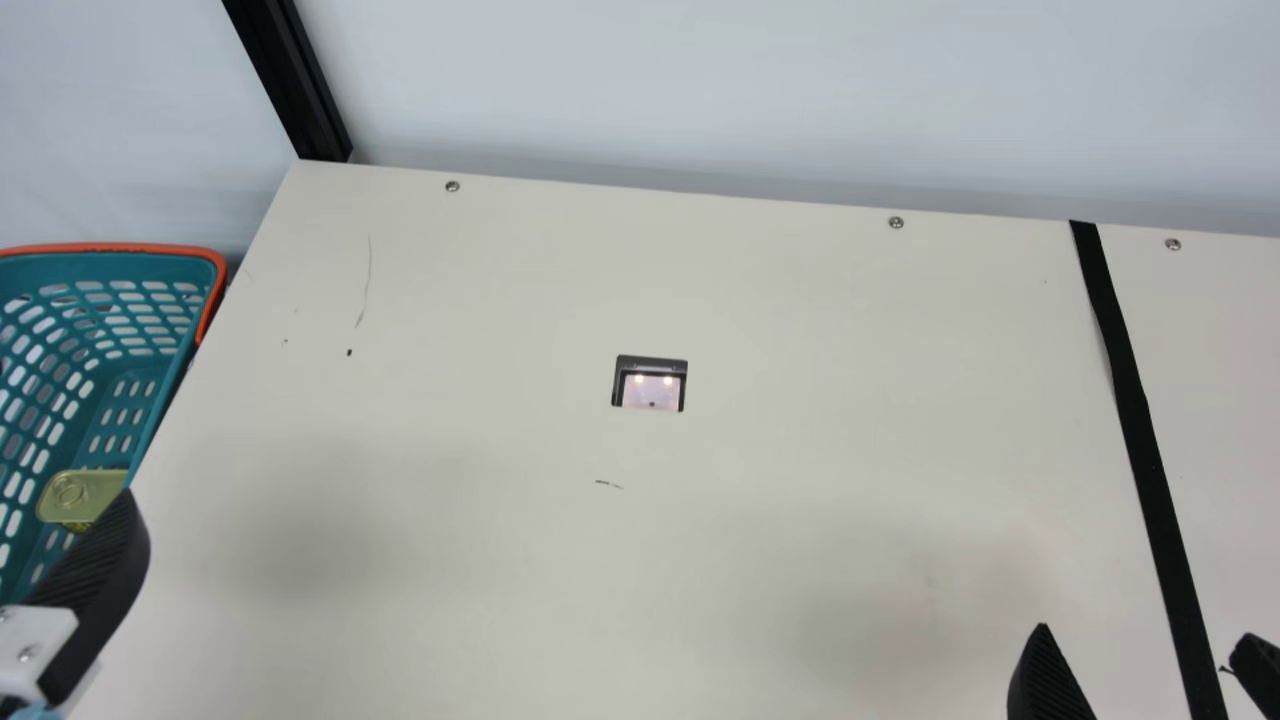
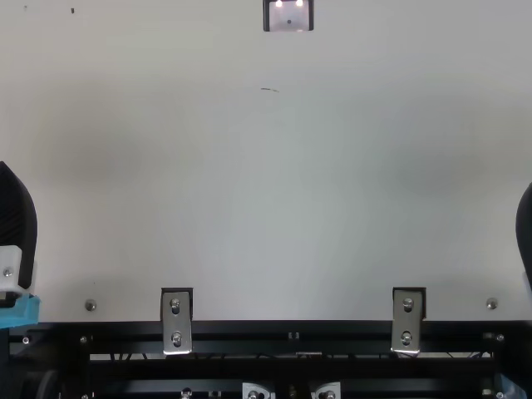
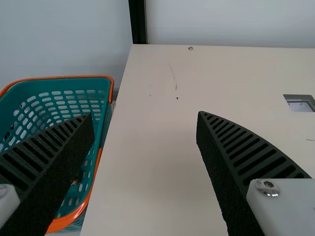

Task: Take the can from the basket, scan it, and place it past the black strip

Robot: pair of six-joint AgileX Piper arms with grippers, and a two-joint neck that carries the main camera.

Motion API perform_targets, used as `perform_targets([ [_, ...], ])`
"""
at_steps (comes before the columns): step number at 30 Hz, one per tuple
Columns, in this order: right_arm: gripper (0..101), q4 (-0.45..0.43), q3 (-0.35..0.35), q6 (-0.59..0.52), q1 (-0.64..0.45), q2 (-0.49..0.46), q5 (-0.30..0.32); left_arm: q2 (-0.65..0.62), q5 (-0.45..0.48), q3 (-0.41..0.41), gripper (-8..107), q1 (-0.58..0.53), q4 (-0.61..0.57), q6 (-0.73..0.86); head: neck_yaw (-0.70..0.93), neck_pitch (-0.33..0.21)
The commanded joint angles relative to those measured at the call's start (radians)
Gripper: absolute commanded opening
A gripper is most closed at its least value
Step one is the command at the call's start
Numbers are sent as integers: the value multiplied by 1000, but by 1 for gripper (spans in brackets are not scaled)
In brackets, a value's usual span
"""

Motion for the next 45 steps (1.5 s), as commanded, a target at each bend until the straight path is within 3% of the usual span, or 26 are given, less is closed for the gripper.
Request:
perform_targets([
  [1,101,0,0,0,0,0,0,0,0,0,90,0,0,0,8,9],
  [21,101,0,0,0,0,0,0,0,0,0,90,0,0,0,24,10],
  [45,101,0,0,0,0,0,0,0,0,0,90,0,0,0,372,-34],
])
